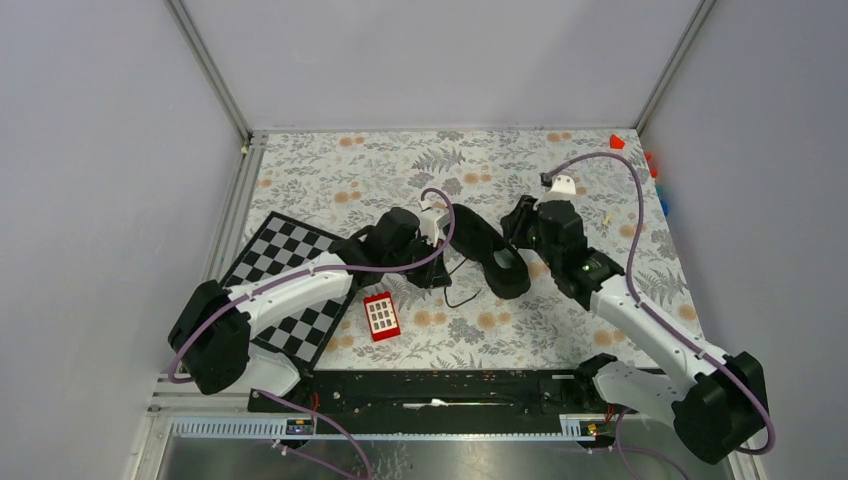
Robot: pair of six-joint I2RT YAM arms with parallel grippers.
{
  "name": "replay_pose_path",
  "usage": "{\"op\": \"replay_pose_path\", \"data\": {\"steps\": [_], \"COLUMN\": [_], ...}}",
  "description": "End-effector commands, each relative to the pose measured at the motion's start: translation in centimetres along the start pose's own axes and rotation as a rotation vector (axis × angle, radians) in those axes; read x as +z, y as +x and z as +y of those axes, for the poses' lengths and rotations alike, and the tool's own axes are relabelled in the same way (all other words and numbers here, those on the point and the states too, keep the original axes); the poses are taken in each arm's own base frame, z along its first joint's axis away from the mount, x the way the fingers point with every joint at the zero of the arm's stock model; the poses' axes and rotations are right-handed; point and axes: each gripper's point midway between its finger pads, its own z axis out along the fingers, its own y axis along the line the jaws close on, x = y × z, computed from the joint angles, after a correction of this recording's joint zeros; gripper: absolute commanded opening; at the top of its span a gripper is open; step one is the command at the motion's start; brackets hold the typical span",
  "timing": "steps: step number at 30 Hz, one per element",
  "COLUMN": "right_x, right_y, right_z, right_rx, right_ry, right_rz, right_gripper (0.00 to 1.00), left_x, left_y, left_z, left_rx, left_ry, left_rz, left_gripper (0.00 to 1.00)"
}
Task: Tie the shoes
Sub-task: Cross the shoelace with the shoelace.
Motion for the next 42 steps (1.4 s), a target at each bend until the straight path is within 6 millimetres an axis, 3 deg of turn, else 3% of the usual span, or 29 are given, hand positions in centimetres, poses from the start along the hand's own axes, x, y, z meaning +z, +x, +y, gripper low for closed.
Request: {"op": "replay_pose_path", "data": {"steps": [1,4,8,13,20,30,42], "right_x": [-2.0,-1.5,-0.9,-0.3,1.5,3.5,5.7], "right_y": [2.0,1.3,1.4,3.3,4.1,0.8,-0.2], "right_z": [2.8,5.0,6.1,6.1,5.7,5.7,5.8], "right_rx": [0.106,0.134,0.189,0.260,0.247,0.199,0.184], "right_ry": [-0.078,-0.139,-0.155,-0.161,-0.131,-0.094,-0.067], "right_rz": [0.259,0.308,0.345,0.377,0.382,0.289,0.292], "right_gripper": [0.38,0.42,0.46,0.46,0.46,0.42,0.43], "left_x": [-0.8,-0.8,-0.9,-0.8,-0.7,-0.7,-0.6], "left_y": [-2.6,-2.7,-2.7,-2.7,-2.7,-2.5,-2.4], "left_z": [-1.5,-1.6,-1.6,-1.6,-1.6,-1.5,-1.3], "left_rx": [0.041,0.038,0.038,0.043,0.044,0.047,0.052], "left_ry": [0.034,0.038,0.037,0.034,0.036,0.034,0.031], "left_rz": [-0.080,-0.082,-0.082,-0.079,-0.077,-0.071,-0.067], "left_gripper": [0.00,0.00,0.00,0.00,0.00,0.00,0.00]}}
